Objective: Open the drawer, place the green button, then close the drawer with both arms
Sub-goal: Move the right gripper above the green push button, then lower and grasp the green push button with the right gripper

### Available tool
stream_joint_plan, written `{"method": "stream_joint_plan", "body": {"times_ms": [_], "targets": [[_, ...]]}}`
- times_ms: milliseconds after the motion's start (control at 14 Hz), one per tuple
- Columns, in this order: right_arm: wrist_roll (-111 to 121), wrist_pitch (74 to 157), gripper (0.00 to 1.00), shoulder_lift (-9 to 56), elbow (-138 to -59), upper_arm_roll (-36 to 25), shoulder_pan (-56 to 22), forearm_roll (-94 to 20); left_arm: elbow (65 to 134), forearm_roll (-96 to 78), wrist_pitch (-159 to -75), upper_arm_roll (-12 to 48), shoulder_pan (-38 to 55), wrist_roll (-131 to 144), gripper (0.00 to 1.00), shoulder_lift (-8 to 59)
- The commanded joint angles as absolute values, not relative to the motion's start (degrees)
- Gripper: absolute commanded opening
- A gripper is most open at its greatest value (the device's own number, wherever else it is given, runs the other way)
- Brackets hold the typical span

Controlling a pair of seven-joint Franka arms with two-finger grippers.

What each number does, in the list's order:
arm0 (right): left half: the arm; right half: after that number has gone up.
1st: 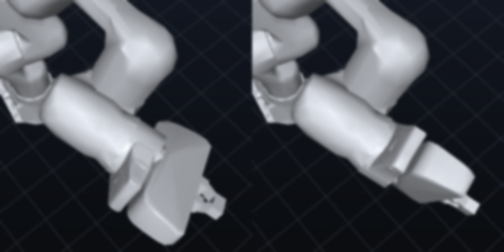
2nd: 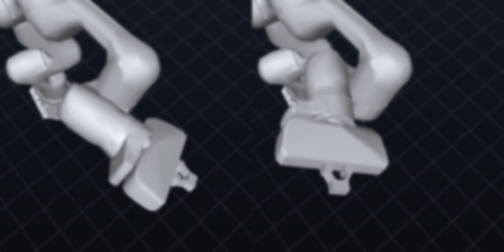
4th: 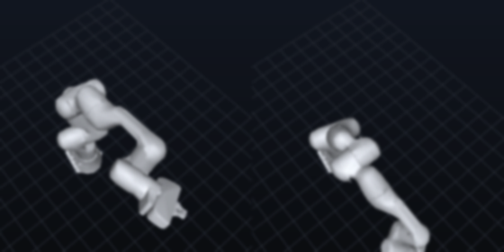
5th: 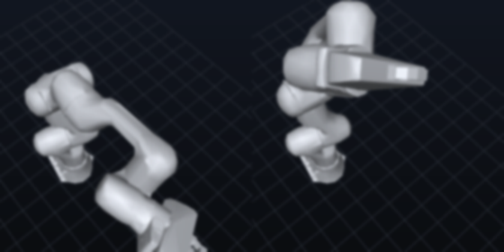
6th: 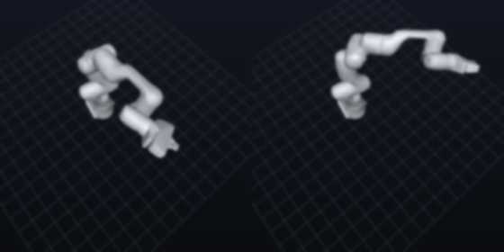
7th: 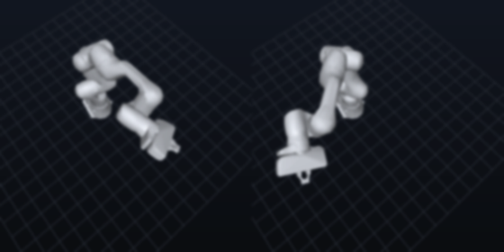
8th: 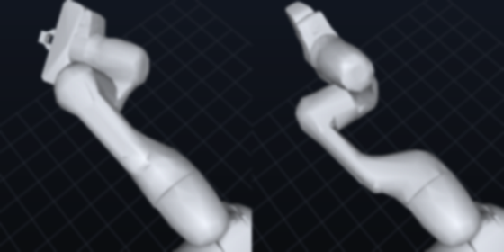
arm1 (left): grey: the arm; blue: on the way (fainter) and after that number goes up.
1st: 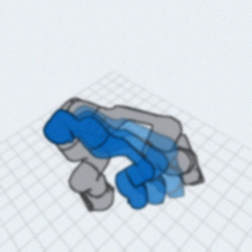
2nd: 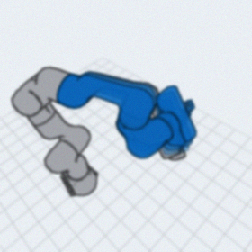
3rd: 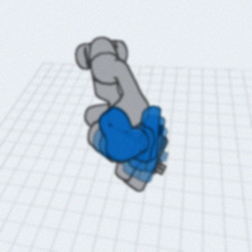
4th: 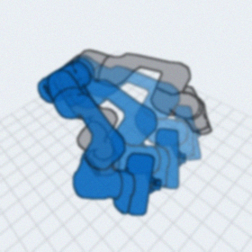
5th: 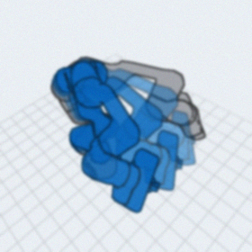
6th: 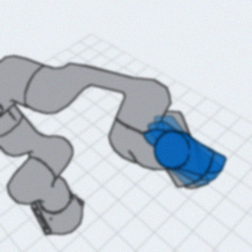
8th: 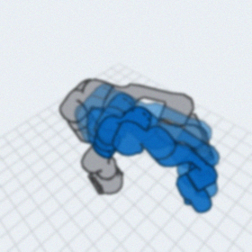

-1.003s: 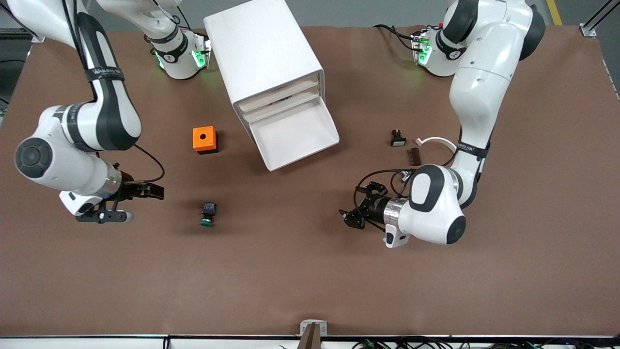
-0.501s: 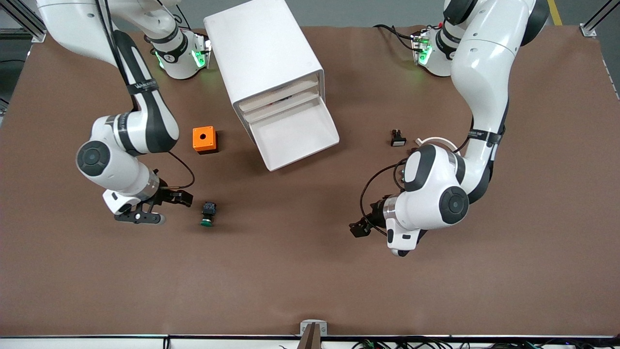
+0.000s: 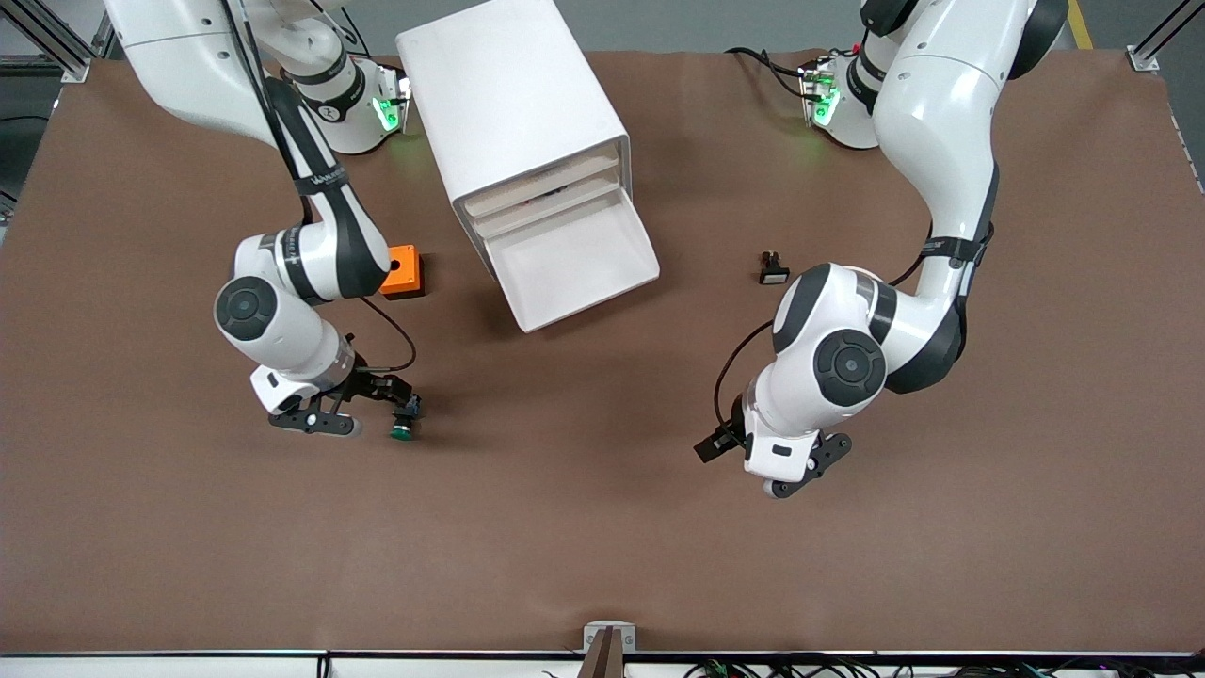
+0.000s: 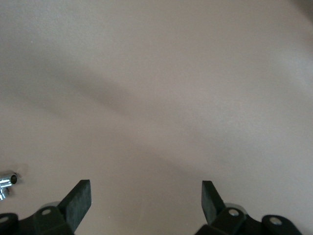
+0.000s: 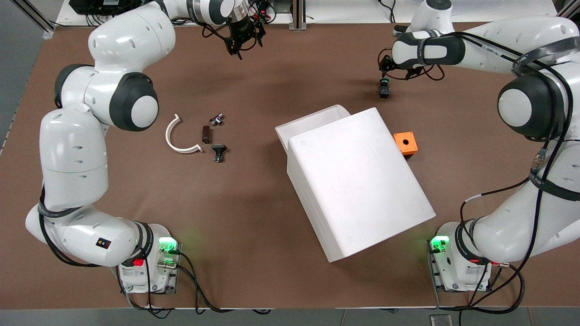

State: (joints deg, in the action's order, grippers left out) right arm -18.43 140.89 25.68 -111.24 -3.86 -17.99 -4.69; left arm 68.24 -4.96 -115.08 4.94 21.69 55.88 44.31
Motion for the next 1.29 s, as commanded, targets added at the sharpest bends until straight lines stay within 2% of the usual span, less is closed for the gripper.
{"method": "stream_joint_plan", "body": {"times_ms": [0, 573, 1218], "targets": [[-19.5, 143.8, 1.0, 26.7, -112.7, -4.2, -18.8, -5.5, 69.8, -3.2, -115.8, 4.3, 21.7, 54.7, 0.99, 43.5], [-25.5, 149.8, 1.0, 31.7, -112.7, -4.4, -21.4, -5.3, 70.4, -2.2, -117.2, 4.3, 21.9, 55.2, 0.99, 43.5], [-25.5, 149.8, 1.0, 33.0, -112.4, -4.6, -20.6, -4.7, 70.5, -2.1, -117.2, 4.4, 22.2, 55.1, 0.99, 43.5]]}}
